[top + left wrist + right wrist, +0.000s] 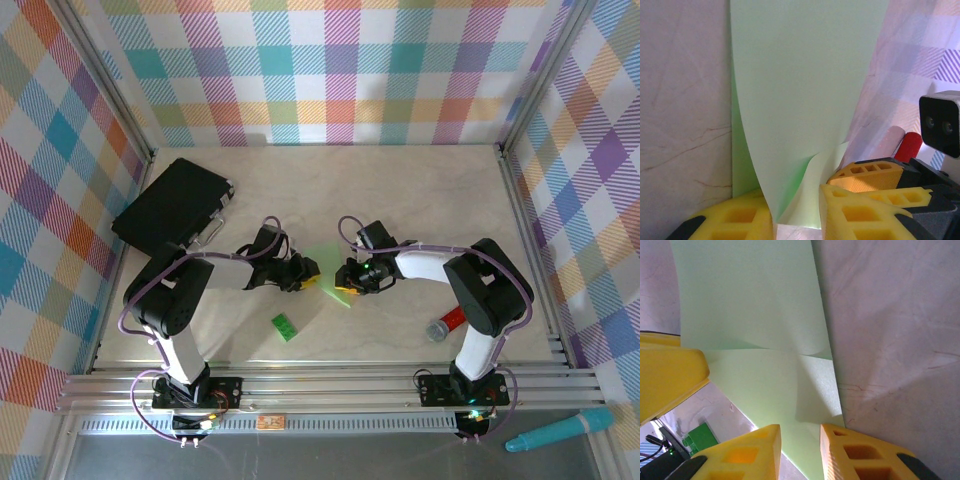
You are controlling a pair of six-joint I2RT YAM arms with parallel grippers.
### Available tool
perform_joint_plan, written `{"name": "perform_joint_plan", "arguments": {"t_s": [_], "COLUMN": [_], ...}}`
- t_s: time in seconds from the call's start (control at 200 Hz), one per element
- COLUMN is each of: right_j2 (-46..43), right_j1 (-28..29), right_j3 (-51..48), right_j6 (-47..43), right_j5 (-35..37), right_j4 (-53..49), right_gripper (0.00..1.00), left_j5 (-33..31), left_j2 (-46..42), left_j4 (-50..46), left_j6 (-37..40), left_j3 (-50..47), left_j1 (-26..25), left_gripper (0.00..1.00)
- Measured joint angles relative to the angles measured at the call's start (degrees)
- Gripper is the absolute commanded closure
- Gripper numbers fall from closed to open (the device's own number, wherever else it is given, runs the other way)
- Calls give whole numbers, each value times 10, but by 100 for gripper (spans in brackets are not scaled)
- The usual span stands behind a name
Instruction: Fold a paper plane with a square sheet of paper (pick it up from the middle)
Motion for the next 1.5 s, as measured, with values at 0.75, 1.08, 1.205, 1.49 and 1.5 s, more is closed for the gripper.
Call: {"name": "perform_joint_plan", "arguments": {"t_s": [0.75,1.08,1.205,1.49,1.5], "right_j2": [-124,-192,-172,-108,-105], "right_j1": [3,63,91,117,117], "right_j3": [-2,-57,-53,-46,-45], "right_j6": [-156,-292,-321,-350,-350], "right_j5": [131,219,245,272,272], "right_j4": [-45,-27,-14,12,13], "right_gripper": [51,50,51,54,54], "left_j5": [-35,-85,-103,-128,-128], "left_j2": [-10,-17,-17,-14,-14], "left_j4": [-88,-172,-194,-221,-221], "left_j6": [22,1,-8,-26,-27], "left_j3": [52,130,146,152,152], "left_j1": [-7,-27,-35,-46,-46], "left_gripper": [97,97,97,98,98]}}
